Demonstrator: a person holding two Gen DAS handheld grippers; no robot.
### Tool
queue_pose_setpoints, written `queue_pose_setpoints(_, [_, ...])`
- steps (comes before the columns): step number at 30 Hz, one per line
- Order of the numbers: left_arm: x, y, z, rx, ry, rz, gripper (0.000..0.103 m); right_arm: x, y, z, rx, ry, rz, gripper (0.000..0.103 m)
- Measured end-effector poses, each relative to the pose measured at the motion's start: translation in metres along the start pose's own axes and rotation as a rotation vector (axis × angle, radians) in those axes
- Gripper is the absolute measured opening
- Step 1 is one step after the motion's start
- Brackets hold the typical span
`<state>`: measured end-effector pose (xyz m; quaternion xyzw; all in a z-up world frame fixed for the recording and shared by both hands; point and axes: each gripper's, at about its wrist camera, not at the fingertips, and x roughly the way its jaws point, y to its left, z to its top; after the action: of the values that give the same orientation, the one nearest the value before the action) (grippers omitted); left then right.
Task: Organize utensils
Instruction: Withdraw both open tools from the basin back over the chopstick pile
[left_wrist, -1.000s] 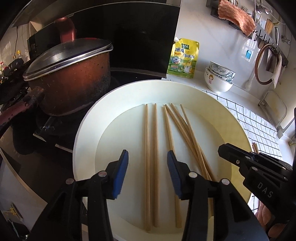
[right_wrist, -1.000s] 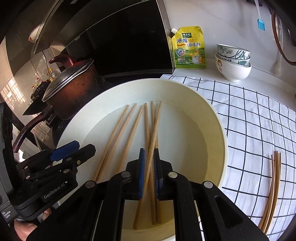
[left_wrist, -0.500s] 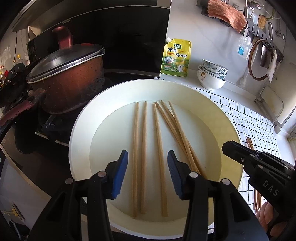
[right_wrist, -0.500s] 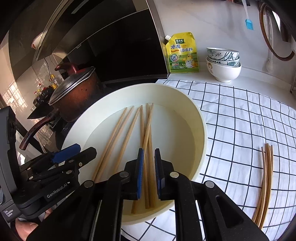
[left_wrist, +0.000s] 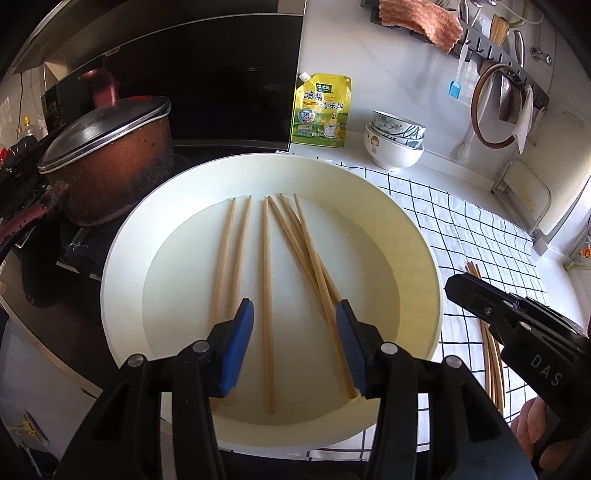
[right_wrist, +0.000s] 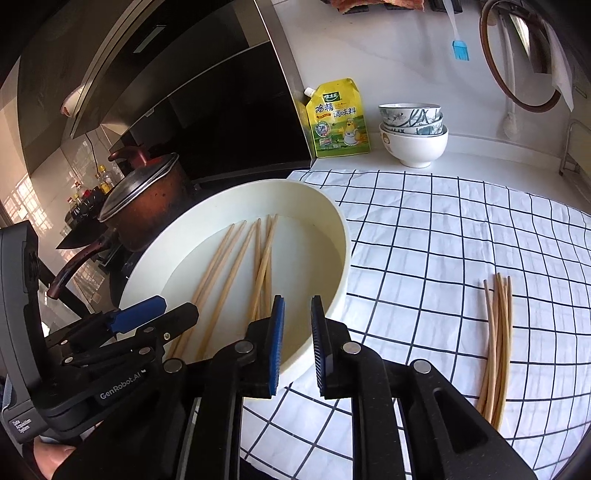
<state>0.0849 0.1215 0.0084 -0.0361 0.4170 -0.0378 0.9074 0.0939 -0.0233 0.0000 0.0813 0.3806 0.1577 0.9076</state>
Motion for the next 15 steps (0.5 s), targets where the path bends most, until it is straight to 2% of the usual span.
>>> queue_pose_setpoints(15, [-0.004,-0.054,-0.008,0.052,0.006,-0.056,0.052,-0.034,-0.052,-0.019,0.057,-0.031,-0.056,0.017])
